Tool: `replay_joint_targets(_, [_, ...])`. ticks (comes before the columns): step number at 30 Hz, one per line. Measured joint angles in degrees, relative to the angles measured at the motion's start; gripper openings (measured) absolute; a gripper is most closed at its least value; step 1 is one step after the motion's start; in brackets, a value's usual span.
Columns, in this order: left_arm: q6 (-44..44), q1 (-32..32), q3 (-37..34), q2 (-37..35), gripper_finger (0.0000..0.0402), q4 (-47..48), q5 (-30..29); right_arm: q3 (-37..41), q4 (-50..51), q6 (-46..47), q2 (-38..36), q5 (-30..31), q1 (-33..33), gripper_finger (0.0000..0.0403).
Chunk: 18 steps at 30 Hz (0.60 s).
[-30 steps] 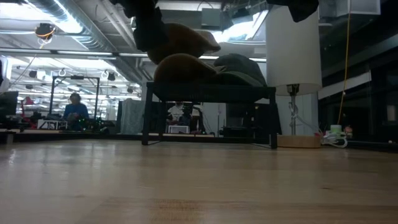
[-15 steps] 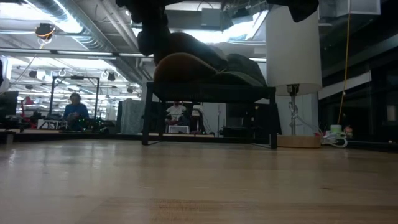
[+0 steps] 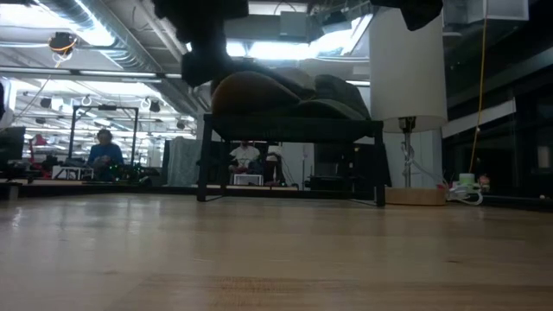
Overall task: Pick & Place hat
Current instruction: Adjust the brown caps on the shelf
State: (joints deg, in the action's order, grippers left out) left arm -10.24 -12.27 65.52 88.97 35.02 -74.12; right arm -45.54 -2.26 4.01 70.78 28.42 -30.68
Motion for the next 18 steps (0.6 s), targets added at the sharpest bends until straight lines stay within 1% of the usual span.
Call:
replay_joint_targets(2, [2.97,0.00,0.02,0.00,0.0015,3.51,1.09,0.00,0.00,0.00,0.00,-0.02,0.00,0.0103])
replay_joint_targets(5, [5.80,0.00,0.01,0.00,0.0038,6.86,2.09,0.00,-0.01,0.00,0.00,-0.04,0.00,0.0103])
replay_joint_targets(10, [6.85,0.01,0.00,0.00,0.0090,7.59,4.95,0.00,-0.01,0.00,0.00,-0.04,0.00,0.0103])
replay_joint_targets(14, [9.34,0.02,0.00,0.00,0.0135,7.55,4.91,0.00,0.00,0.00,0.00,-0.04,0.00,0.0103])
replay_joint_targets(16, [10.30,0.02,0.00,0.00,0.0155,7.55,3.85,0.00,0.00,0.00,0.00,-0.04,0.00,0.0103])
replay_joint_targets(18, [9.34,-0.17,0.00,0.00,0.0171,7.57,2.86,0.00,0.00,0.00,0.00,-0.04,0.00,0.0103])
